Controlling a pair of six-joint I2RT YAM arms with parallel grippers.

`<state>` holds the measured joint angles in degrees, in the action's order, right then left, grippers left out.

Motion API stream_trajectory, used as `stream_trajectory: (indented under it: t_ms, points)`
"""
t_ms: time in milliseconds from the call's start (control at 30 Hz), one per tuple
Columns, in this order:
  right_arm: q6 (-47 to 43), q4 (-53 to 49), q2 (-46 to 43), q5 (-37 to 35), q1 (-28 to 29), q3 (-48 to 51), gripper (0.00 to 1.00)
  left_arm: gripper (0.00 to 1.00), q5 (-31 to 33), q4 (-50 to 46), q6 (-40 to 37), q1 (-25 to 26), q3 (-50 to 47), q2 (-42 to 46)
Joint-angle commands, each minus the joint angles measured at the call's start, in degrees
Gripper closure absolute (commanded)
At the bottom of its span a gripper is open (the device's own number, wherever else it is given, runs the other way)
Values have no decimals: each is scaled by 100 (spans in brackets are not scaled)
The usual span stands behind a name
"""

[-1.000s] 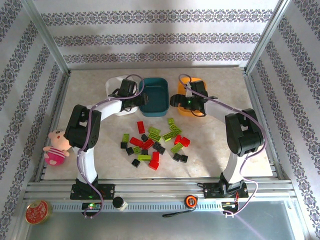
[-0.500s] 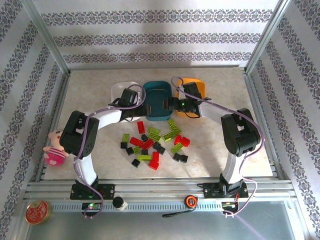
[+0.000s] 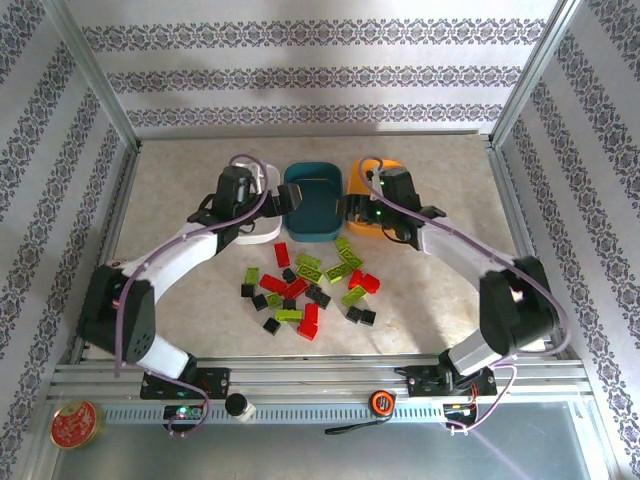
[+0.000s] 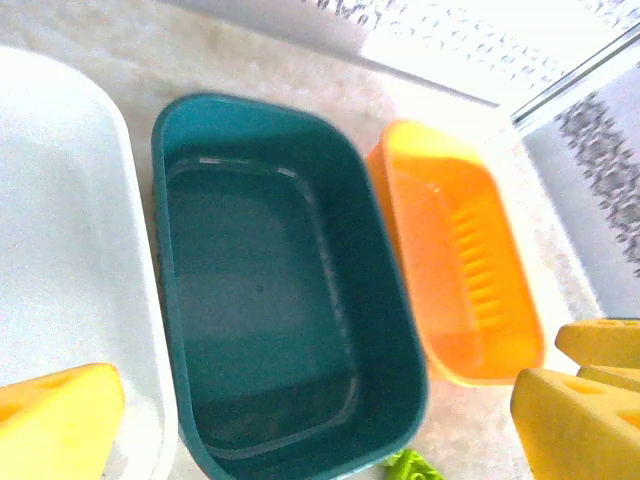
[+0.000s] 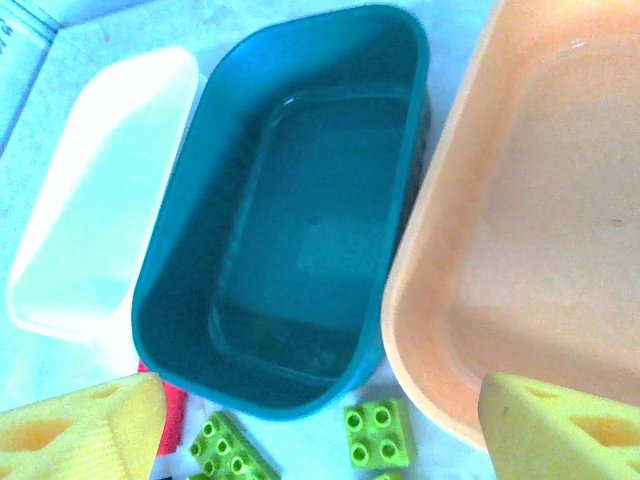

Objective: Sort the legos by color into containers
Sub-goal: Move the container to the center of the table, then pick up the lego from the bottom-center of the table.

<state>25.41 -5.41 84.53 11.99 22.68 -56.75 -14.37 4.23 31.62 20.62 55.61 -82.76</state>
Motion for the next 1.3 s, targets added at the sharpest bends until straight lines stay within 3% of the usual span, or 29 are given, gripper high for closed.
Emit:
stream_trajectory:
  t_ms: [0,167,267,533,767,1033,1267]
  points:
    - [158,-626,-486,-490,137,613,21,1,56,501,320,37,-649,688]
    - [581,-1298,-1269,-985,454,1672,24,1,449,454,353,38,-1532,1835]
    - [661,-1635,-1565,-931,623,2077,32,1,914,547,547,38,-2067,2470]
    - [950,-2684,-2201,-751,1219,2361,32,1,1337,1157,877,37,-3031,3640]
    - [1541,-2649,-2027,-645,1975,2597,31,1,1260,1054,927,30,-3118,3758]
    - [1678,-2199,-1742,-697,2167,2696,30,1,1162,1112,878,31,-3121,3707]
    - [1693,-2790,-1465,-1223,2165,2610,42,1,1099,825,883,37,-2948,3558]
